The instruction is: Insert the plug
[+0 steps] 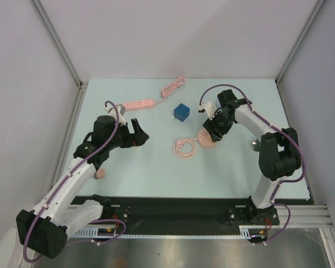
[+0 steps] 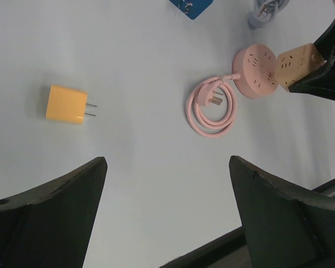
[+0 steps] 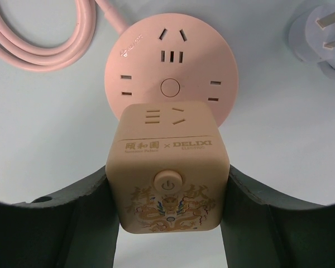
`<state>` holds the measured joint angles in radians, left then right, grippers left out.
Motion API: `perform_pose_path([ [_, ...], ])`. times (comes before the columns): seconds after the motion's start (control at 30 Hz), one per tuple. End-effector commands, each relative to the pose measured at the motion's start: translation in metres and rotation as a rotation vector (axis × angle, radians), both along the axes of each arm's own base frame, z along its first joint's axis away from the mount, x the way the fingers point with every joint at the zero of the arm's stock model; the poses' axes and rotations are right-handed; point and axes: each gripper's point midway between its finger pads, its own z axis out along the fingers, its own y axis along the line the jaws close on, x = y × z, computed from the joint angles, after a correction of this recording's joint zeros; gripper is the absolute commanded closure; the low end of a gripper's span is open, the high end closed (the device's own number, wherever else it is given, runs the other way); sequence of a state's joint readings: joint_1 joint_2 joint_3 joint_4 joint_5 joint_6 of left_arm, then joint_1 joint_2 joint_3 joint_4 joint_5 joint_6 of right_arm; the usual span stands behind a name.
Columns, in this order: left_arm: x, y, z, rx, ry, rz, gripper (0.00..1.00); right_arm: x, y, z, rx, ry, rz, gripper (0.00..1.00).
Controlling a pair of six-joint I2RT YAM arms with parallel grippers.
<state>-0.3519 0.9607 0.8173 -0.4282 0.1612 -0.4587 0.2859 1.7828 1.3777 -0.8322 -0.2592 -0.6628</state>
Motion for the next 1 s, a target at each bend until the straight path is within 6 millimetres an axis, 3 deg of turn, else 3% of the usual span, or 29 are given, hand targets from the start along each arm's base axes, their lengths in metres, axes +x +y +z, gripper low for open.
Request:
perform_pose_path([
  [0.0, 0.005, 0.001, 0.012, -0.013, -0.058, -0.004, 0.03, 0.008, -0.002, 0.004, 0.003, -0.039, -0.002, 1.00],
  [0.27, 0.005, 0.002, 0.014, -0.010, -0.064, -0.001, 0.03, 0.008, -0.010, -0.003, -0.012, -0.036, -0.017, 1.00],
  [0.6, 0.004, 0.001, 0.014, -0.013, -0.063, -0.003, 0.03, 0.003, -0.002, -0.012, -0.020, -0.013, -0.009, 1.00],
  [0.97, 0.004, 0.001, 0.018, -0.023, -0.075, -0.006, 0.03, -0.009, -0.001, -0.051, -0.068, 0.053, -0.012, 1.00],
])
